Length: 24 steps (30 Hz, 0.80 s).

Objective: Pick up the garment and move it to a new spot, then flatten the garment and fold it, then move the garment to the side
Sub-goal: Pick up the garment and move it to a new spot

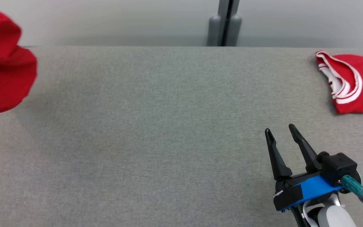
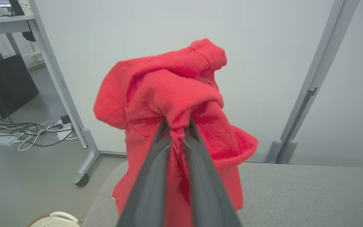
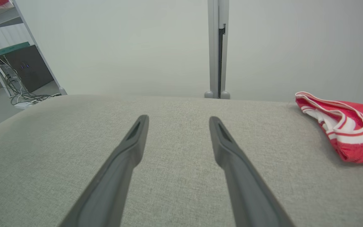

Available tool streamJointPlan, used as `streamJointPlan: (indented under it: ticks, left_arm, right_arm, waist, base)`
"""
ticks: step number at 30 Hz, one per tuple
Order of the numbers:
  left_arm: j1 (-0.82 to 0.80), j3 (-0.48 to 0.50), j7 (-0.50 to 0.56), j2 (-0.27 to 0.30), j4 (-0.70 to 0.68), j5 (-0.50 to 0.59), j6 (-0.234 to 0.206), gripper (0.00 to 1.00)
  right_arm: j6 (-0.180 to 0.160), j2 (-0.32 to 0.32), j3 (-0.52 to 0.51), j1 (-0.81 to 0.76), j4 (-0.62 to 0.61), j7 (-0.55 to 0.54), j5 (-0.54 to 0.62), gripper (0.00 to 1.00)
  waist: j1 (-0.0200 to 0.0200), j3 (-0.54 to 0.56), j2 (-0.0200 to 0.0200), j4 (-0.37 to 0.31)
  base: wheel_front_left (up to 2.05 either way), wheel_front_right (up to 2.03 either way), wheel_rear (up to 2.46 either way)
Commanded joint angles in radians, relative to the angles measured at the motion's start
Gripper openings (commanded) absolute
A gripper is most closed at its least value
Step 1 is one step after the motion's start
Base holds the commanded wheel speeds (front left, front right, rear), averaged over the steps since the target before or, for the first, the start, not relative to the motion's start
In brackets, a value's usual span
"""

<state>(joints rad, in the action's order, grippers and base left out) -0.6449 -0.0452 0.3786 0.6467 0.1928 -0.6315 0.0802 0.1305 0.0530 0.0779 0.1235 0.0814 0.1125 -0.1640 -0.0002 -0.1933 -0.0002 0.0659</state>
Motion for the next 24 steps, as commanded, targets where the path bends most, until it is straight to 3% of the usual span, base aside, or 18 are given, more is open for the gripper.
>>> streamJointPlan:
  ticks: [1, 8, 13, 18, 24]
  left_arm:
    - [-0.016, -0.021, 0.011, -0.023, -0.048, 0.006, 0.000, 0.00]
    - [-0.006, -0.115, 0.089, -0.081, -0.252, -0.017, 0.001, 0.00]
    - [0.030, -0.211, 0.145, -0.121, -0.318, -0.018, 0.011, 0.00]
    - [0.084, -0.310, 0.166, -0.158, -0.295, 0.012, 0.012, 0.00]
    - [0.175, -0.389, 0.092, -0.212, -0.148, 0.060, 0.000, 0.00]
  right_arm:
    - [0.000, -0.002, -0.003, -0.014, 0.009, 0.010, -0.008, 1.00]
    - [0.000, -0.002, 0.000, -0.032, 0.023, 0.025, -0.041, 1.00]
    - [0.000, -0.002, -0.003, -0.040, 0.027, 0.030, -0.053, 1.00]
    - [0.000, -0.002, 0.006, -0.041, 0.030, 0.037, -0.067, 1.00]
    - [0.000, -0.002, 0.007, -0.044, 0.036, 0.041, -0.074, 1.00]
  waist:
    - [0.0002, 0.046, 0.0002, -0.041]
    - [0.0002, 0.085, 0.0002, -0.147]
    - [0.0002, 0.085, 0.0002, -0.234]
    - [0.0002, 0.077, 0.0002, -0.314]
    - [0.0002, 0.072, 0.0002, -0.383]
  base:
    - [0.00, 0.00, 0.00]
    - [0.00, 0.00, 0.00]
    - [0.00, 0.00, 0.00]
    - [0.00, 0.00, 0.00]
    - [0.00, 0.00, 0.00]
